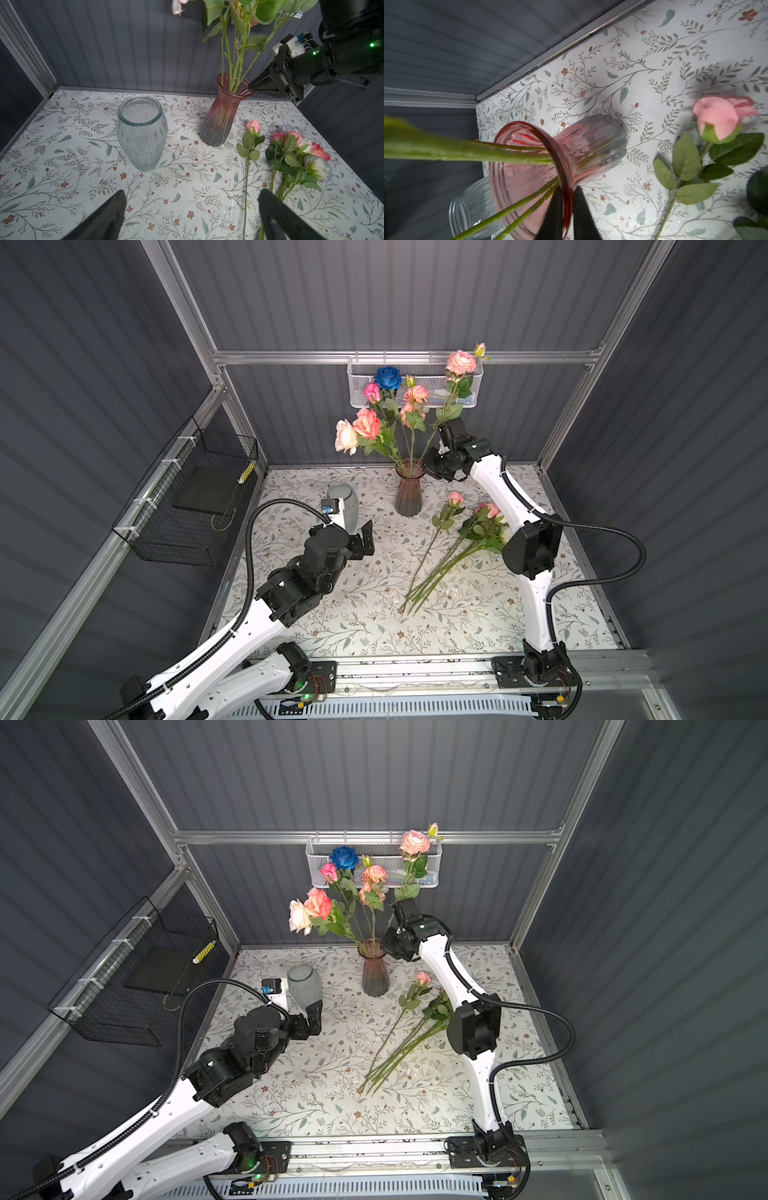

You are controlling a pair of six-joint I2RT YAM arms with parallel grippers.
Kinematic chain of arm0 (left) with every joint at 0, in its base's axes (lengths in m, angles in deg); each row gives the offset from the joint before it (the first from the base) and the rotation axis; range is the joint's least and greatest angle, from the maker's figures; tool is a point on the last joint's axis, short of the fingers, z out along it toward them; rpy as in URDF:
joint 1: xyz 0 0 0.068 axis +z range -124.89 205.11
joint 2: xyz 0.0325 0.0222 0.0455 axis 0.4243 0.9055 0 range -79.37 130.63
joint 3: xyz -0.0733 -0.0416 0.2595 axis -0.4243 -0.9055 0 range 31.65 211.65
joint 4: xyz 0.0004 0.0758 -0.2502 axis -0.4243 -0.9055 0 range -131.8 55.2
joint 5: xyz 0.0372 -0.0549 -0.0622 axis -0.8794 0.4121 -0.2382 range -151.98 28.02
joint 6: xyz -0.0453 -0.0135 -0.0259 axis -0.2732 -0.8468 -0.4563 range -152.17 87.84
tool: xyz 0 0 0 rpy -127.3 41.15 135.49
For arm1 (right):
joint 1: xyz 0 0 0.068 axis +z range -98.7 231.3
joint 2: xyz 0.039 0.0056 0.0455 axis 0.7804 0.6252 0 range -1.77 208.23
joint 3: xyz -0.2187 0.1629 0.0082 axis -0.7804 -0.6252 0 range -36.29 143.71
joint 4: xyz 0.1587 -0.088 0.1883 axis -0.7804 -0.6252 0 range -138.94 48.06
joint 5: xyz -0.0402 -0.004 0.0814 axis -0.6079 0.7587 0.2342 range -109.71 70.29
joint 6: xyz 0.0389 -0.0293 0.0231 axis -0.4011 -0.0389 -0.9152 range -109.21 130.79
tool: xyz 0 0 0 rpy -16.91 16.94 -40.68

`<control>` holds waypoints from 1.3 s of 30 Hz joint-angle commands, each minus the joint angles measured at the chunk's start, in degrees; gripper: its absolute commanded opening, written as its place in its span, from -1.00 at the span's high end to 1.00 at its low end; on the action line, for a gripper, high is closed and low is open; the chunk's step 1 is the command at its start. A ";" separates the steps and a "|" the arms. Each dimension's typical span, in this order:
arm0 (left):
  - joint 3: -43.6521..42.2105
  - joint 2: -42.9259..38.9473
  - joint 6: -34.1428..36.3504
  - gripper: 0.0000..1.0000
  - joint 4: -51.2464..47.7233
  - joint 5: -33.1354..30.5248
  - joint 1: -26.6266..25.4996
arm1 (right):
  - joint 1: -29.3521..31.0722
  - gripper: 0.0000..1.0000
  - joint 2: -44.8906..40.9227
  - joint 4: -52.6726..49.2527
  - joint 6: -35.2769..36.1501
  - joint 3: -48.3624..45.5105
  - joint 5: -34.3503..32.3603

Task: Arrange the flowers into the vase
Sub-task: 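Open the right gripper and withdraw it while the left gripper reaches the clear vase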

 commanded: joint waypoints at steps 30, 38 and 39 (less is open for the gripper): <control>33.89 25.10 2.17 -0.75 -22.97 16.38 31.48 | 1.19 -0.12 -44.42 9.77 12.81 -40.56 -11.84; 49.92 41.96 4.28 -0.49 -34.28 29.64 40.02 | 1.00 -0.24 -56.96 8.07 17.16 -52.81 -15.48; 52.52 44.02 4.91 -0.50 -36.52 30.19 40.25 | 0.92 -0.26 -58.28 7.90 17.79 -54.10 -15.18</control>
